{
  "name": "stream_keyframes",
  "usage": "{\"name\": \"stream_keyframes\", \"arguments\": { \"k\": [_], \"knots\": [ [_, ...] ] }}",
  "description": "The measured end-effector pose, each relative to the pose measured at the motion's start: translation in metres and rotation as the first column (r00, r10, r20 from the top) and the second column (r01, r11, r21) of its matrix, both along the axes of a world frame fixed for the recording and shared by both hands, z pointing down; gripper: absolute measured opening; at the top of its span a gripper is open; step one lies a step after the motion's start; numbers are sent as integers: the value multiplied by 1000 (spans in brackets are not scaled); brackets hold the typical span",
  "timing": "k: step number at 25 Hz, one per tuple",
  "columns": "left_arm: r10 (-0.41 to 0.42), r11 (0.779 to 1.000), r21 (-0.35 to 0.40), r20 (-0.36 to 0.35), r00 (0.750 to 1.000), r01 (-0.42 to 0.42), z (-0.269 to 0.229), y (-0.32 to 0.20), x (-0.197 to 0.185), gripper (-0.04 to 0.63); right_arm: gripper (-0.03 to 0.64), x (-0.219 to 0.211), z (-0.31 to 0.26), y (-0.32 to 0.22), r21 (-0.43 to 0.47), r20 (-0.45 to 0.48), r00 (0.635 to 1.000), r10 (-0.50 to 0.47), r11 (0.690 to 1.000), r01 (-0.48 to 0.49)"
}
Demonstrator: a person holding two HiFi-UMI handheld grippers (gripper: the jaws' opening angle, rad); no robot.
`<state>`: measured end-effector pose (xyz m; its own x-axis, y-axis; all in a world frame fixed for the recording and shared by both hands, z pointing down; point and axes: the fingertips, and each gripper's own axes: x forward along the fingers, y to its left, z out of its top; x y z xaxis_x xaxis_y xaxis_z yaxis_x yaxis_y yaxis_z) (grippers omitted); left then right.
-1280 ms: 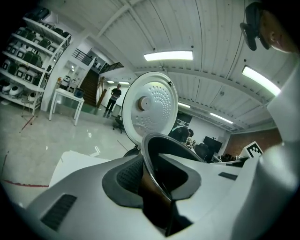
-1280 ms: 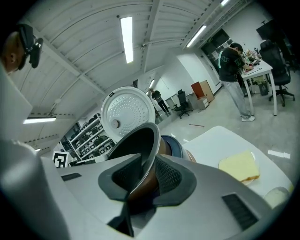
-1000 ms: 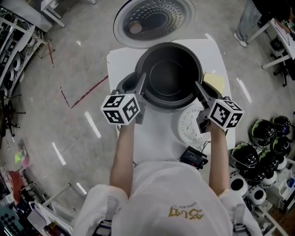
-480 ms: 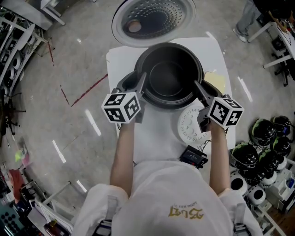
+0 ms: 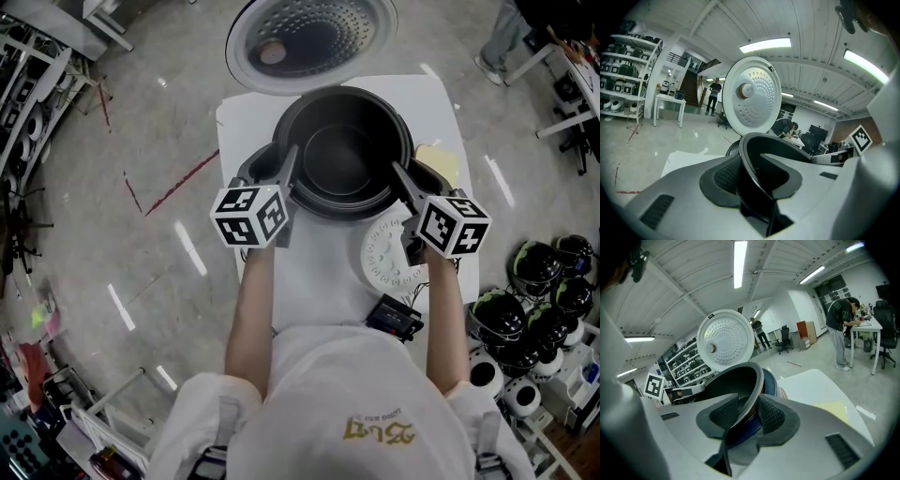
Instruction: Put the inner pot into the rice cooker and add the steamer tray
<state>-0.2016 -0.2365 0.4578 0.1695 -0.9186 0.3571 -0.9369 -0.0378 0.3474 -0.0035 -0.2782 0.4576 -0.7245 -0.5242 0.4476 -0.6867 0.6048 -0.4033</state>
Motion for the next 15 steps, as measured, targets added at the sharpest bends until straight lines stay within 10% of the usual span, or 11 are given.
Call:
{"name": "stream_keyframes", "arguments": {
  "k": [8,15],
  "knots": [
    [-3,1000,-18,169,986,6,2,1,0,198,161,3,0,0,103,-134,991,25,995,-11],
    [-15,1000,-17,164,986,18,2,6,-1,219,160,10,-4,1,113,-107,993,45,993,-33]
  ]
}}
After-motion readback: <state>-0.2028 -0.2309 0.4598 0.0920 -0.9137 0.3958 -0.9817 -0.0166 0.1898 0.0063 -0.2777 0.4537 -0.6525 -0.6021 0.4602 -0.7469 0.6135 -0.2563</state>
